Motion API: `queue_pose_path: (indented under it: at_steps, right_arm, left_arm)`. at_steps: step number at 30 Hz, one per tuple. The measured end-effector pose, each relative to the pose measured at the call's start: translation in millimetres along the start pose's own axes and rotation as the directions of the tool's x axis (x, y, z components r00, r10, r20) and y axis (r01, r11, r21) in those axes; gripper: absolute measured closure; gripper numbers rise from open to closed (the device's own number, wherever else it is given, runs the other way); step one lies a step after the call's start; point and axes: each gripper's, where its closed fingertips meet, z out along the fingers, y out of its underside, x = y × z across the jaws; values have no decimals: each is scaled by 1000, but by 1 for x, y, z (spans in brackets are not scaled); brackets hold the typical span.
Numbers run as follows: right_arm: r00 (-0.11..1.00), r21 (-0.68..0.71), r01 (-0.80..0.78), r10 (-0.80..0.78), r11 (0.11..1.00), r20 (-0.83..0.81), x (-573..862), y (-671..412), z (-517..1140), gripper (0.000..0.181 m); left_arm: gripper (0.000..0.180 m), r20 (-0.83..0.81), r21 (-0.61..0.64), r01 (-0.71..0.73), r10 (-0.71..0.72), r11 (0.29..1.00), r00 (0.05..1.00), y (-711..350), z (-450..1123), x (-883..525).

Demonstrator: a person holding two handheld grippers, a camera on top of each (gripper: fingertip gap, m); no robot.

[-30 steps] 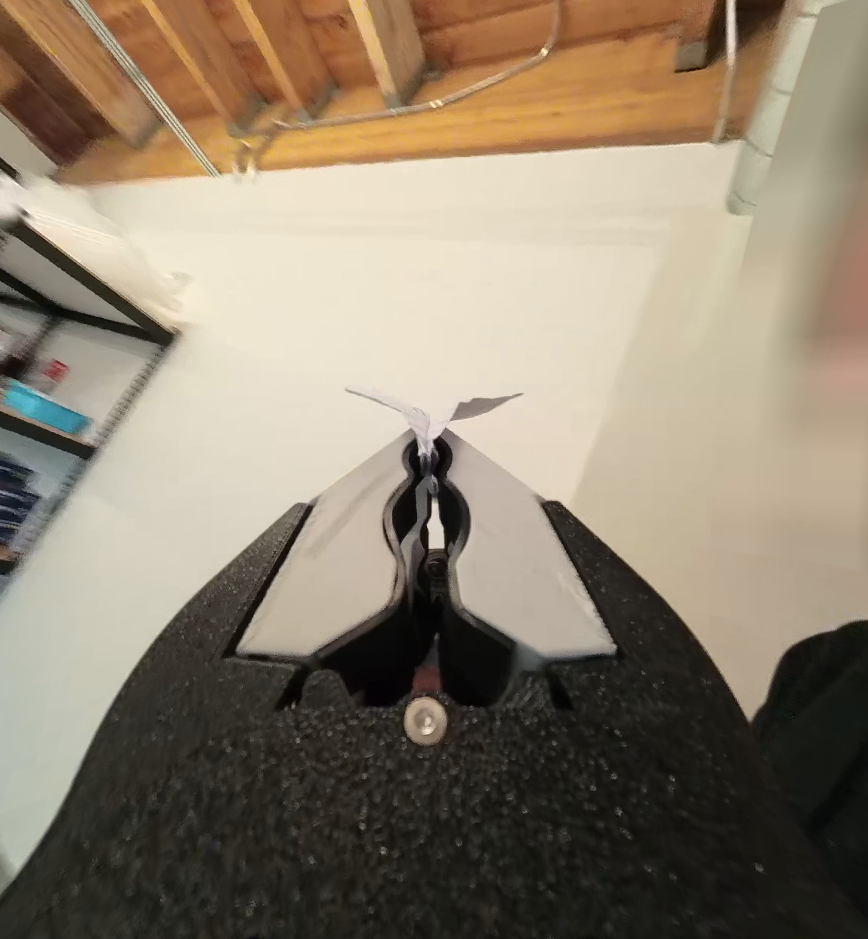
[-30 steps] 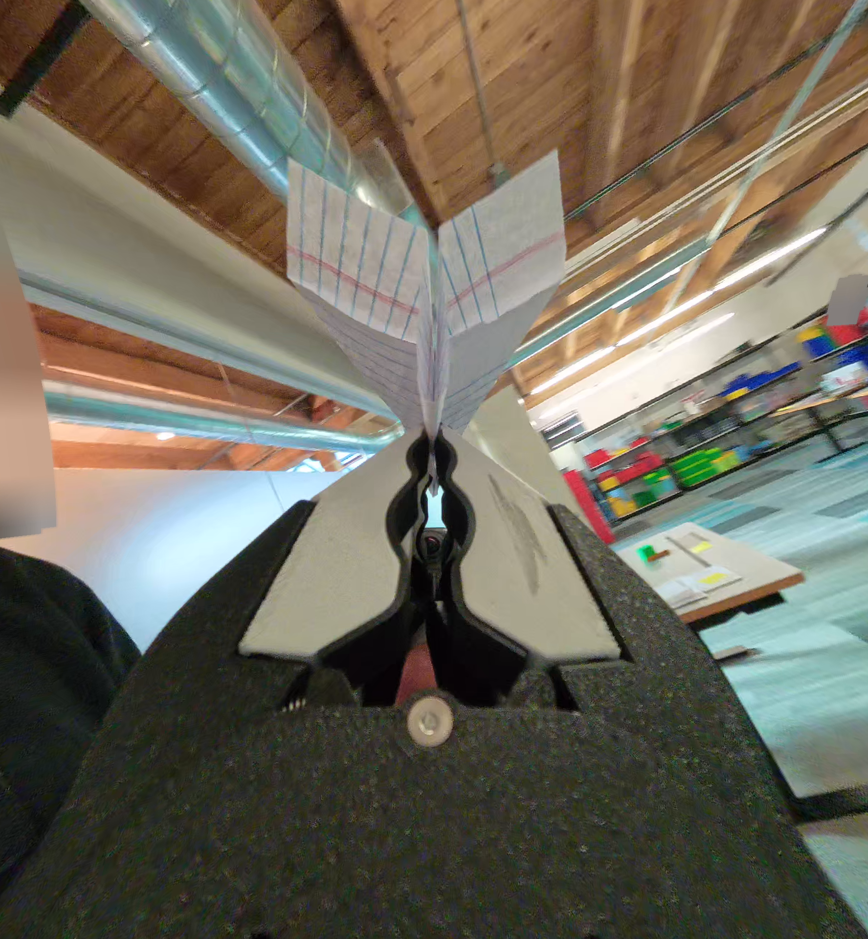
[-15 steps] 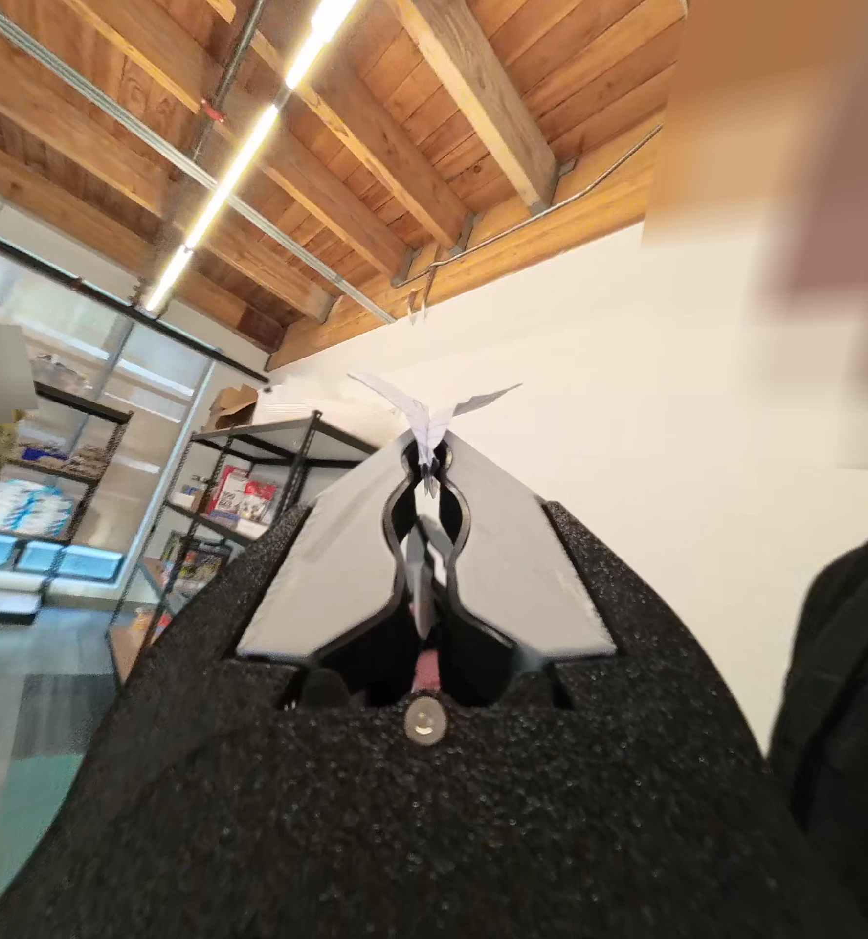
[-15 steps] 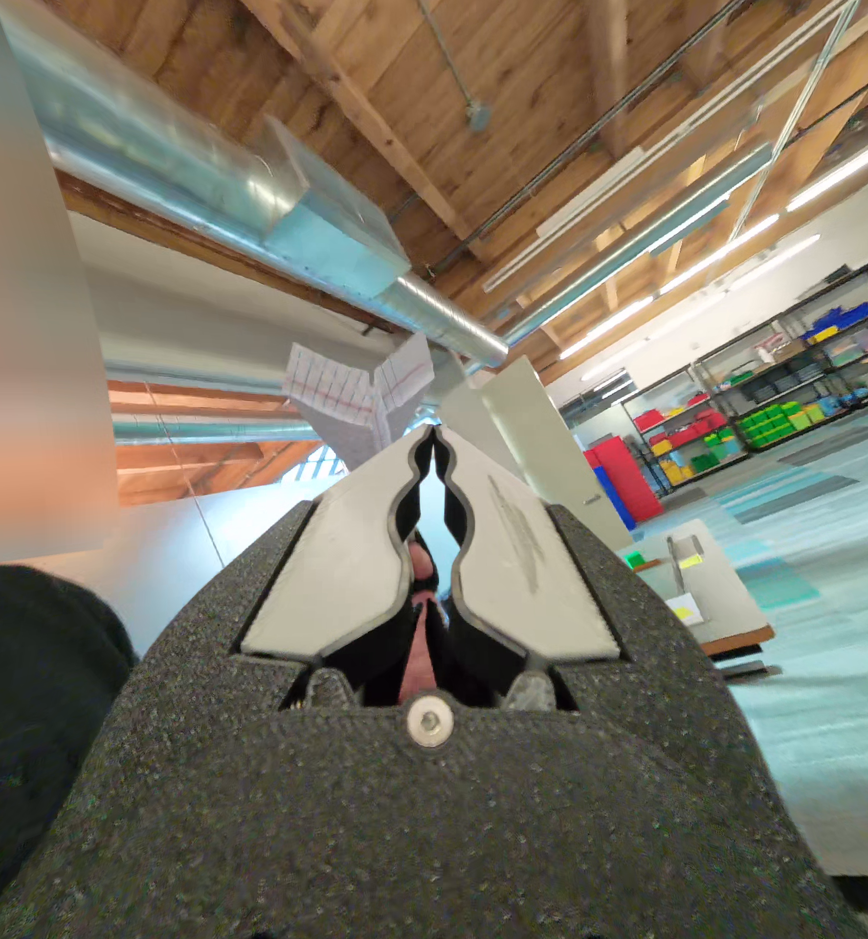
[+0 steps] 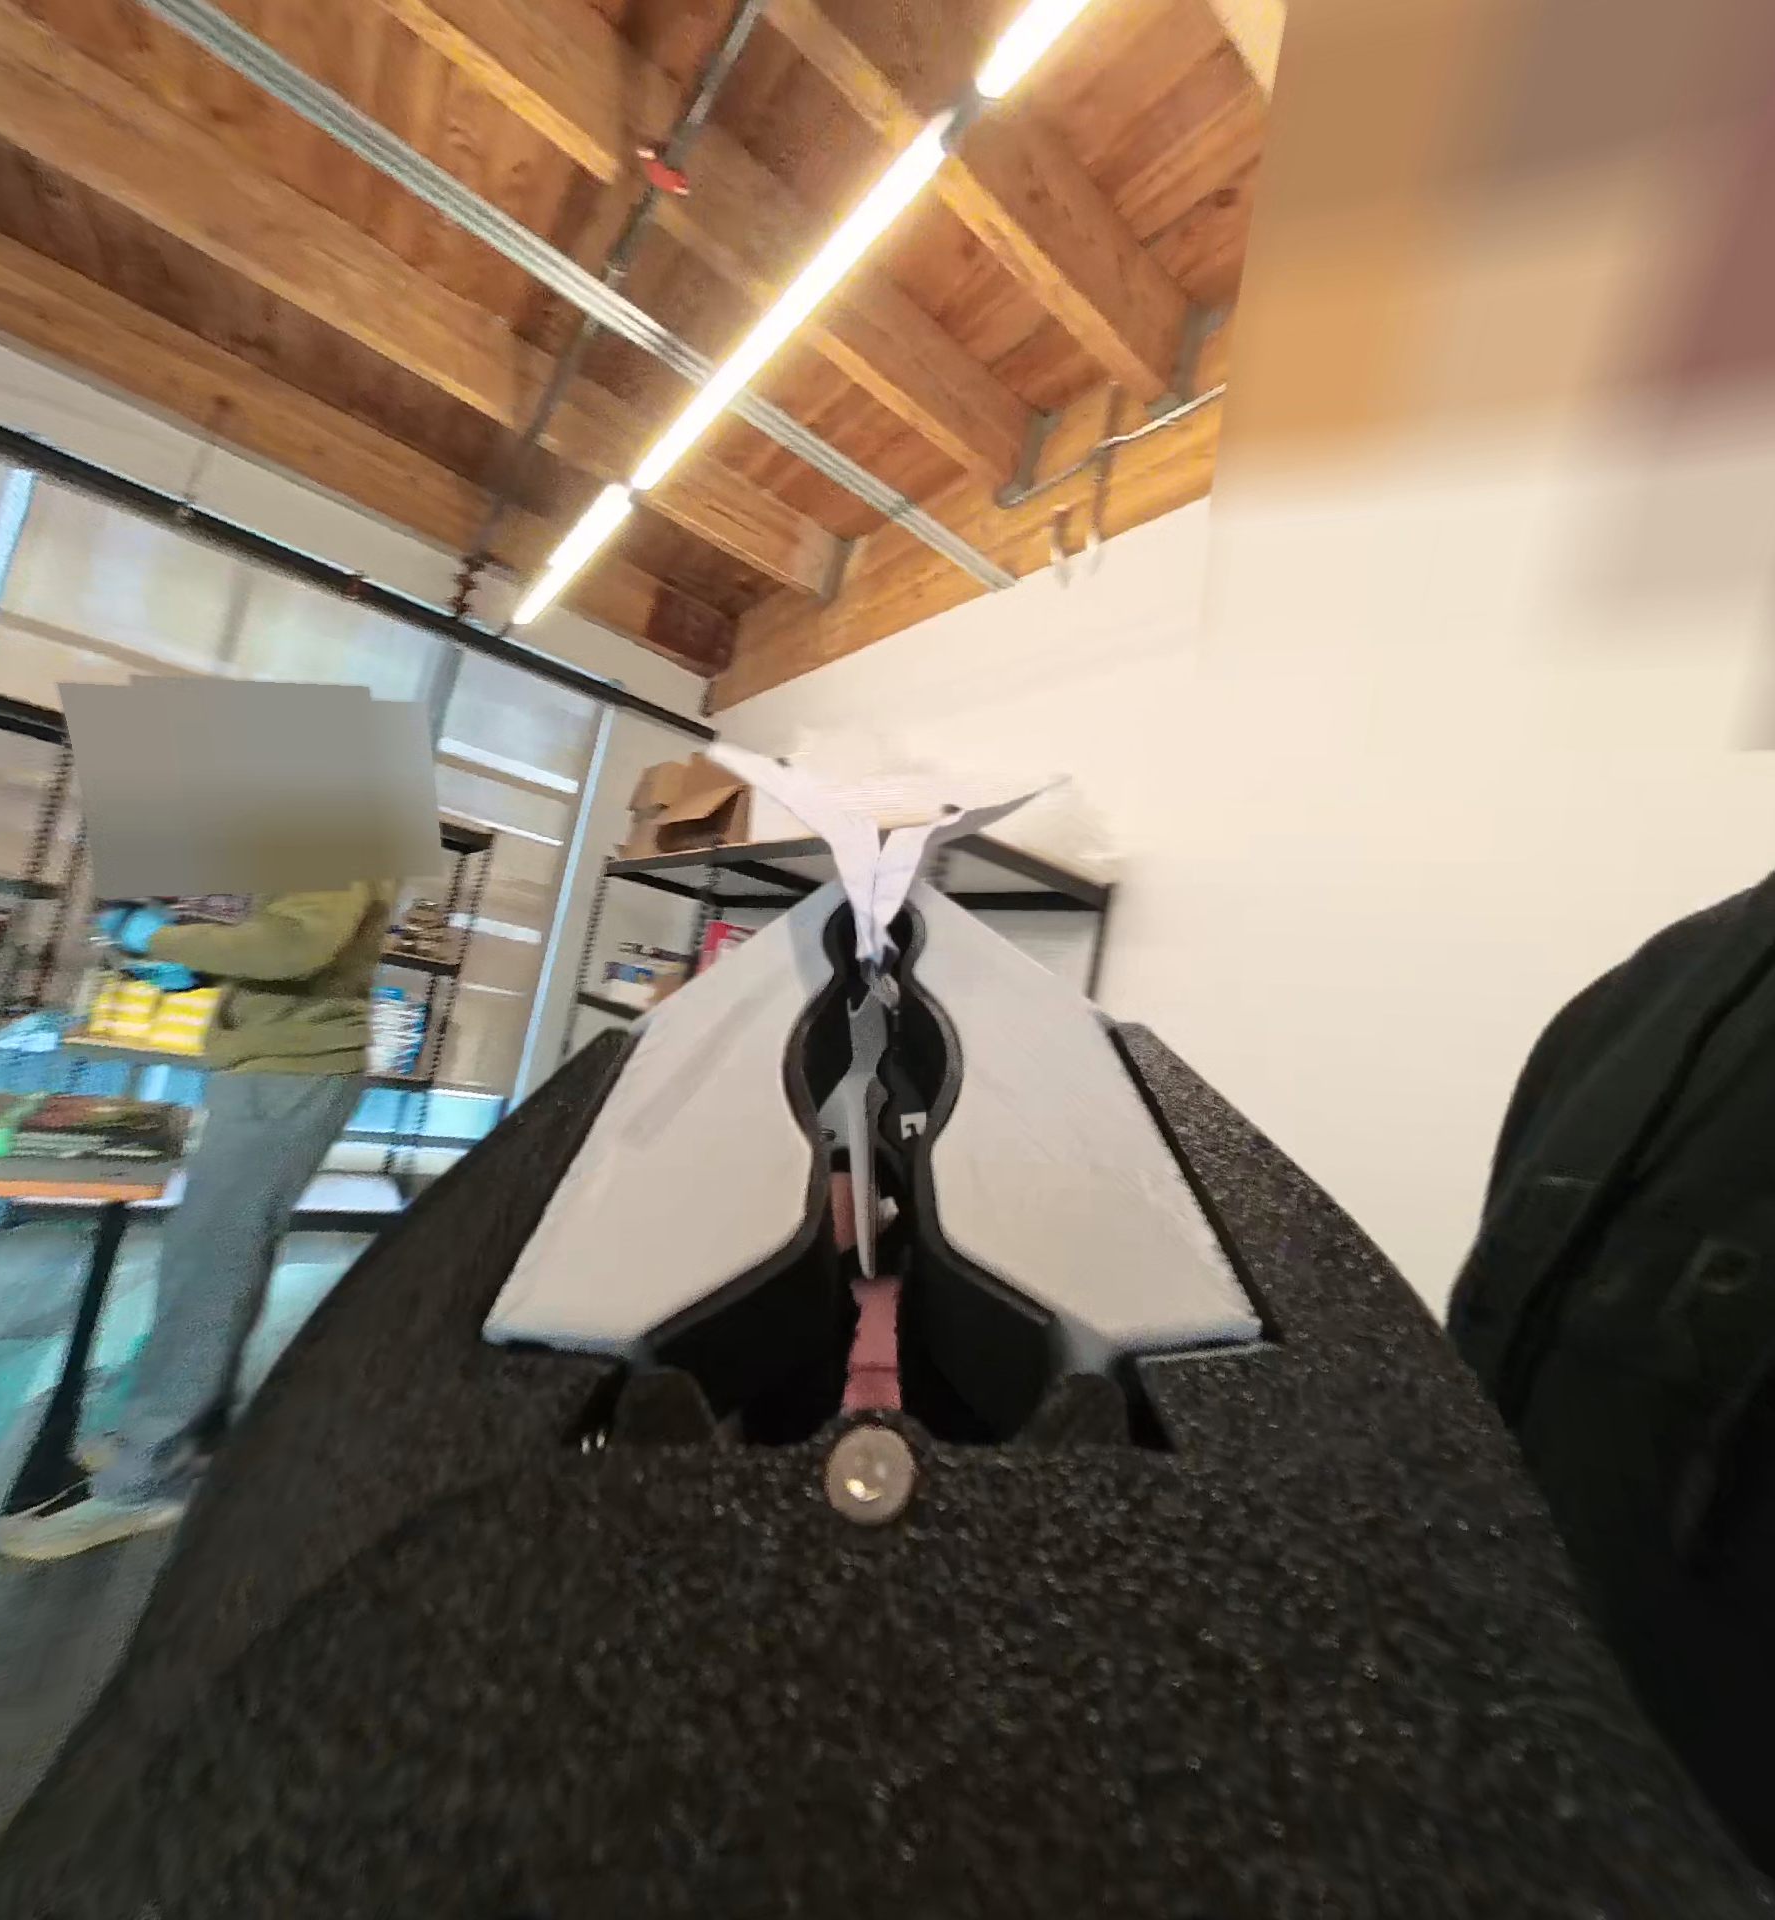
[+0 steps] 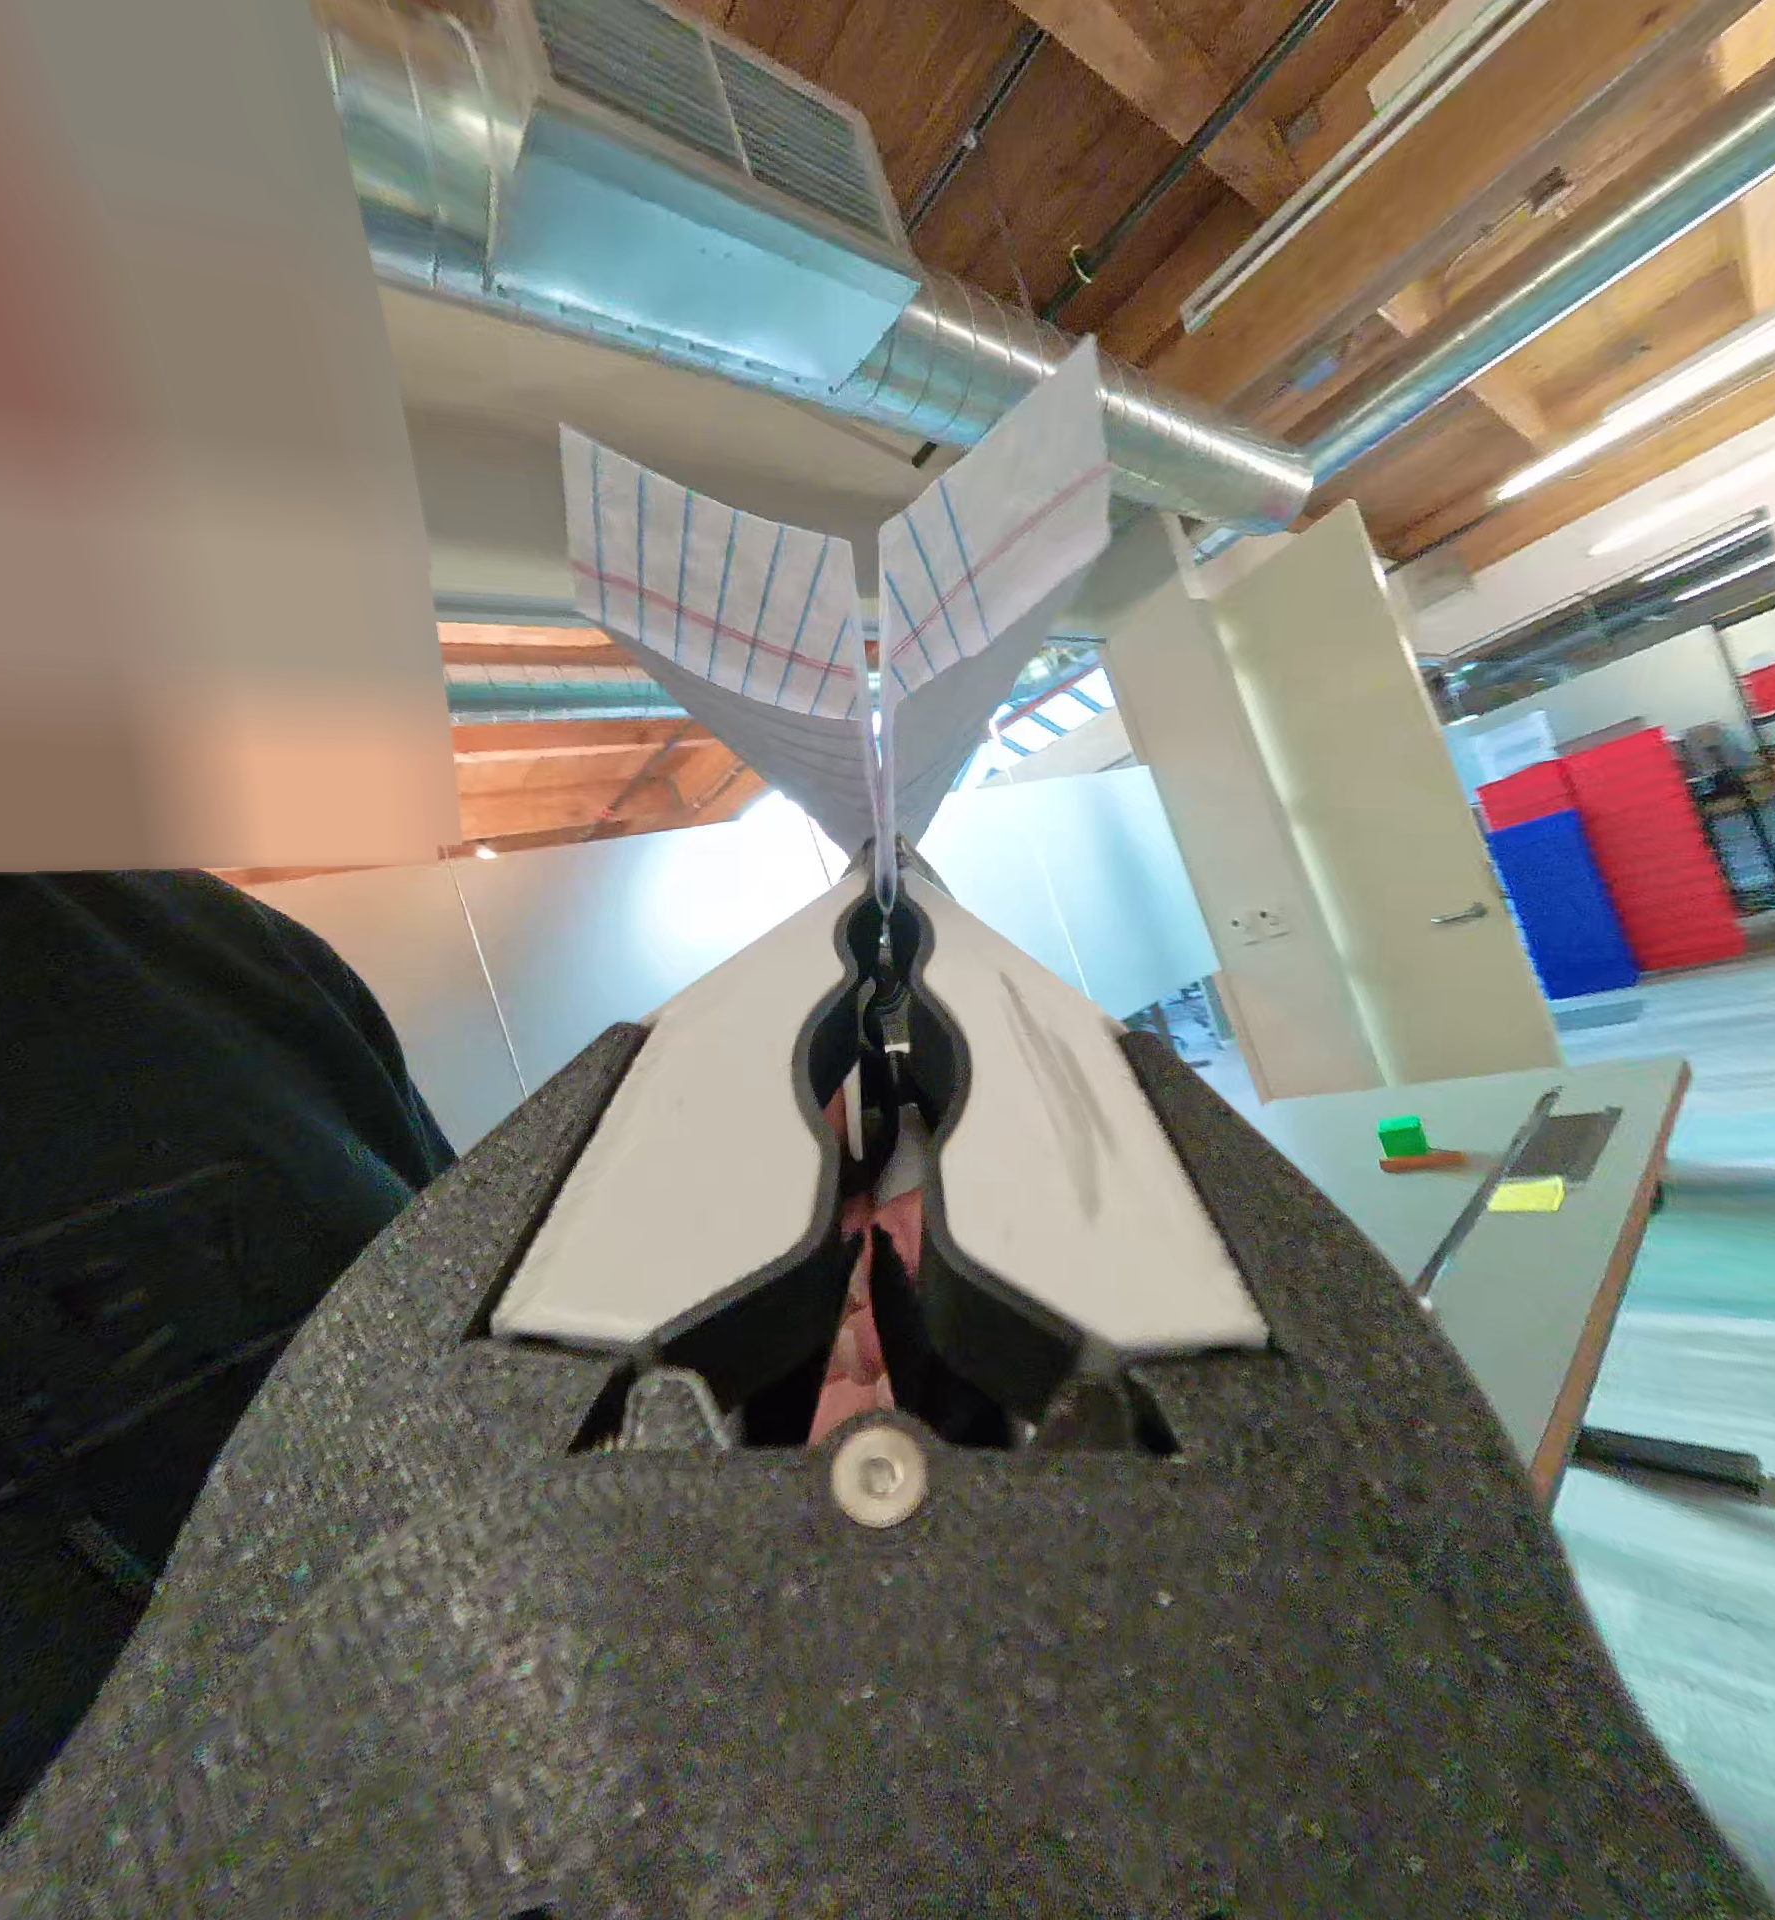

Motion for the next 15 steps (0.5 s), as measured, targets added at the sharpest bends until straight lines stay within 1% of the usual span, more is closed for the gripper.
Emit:
queue_pose_path:
  at_steps: [2,4,5,6,7,8,9,12,14,15]
  right_arm:
    - [998,-7,-47,48,999,46,81,-12,23,181]
    - [986,-38,-122,125,992,112,157,-23,56,181]
    - [981,-51,-133,139,990,133,195,-30,75,181]
    - [975,-70,-147,156,987,161,229,-36,95,181]
    - [966,-96,-160,176,983,192,257,-40,115,181]
    - [963,-111,-156,177,981,205,292,-45,135,181]
    - [958,-121,-153,177,981,224,326,-49,154,181]
    - [941,-144,-152,188,978,283,427,-52,205,181]
    - [936,-143,-148,185,979,298,502,-53,236,181]
    - [942,-134,-150,182,980,281,543,-54,251,181]
  left_arm:
    - [180,74,-10,9,-8,1000,997,-15,2,-78]
    - [180,145,-27,-78,81,997,986,-41,1,-152]
    - [180,183,-30,-106,110,994,977,-56,0,-190]
    - [177,211,-19,-106,107,994,972,-73,-2,-227]
    - [166,236,-14,-104,104,994,966,-88,-4,-259]
    - [159,268,-23,-116,118,993,956,-101,-9,-296]
    - [157,291,-35,-131,136,991,947,-113,-15,-332]
    - [146,314,-33,-153,155,988,937,-143,-39,-433]
    - [144,301,-16,-151,149,988,942,-162,-59,-510]
    - [143,293,-14,-139,137,990,946,-170,-68,-554]
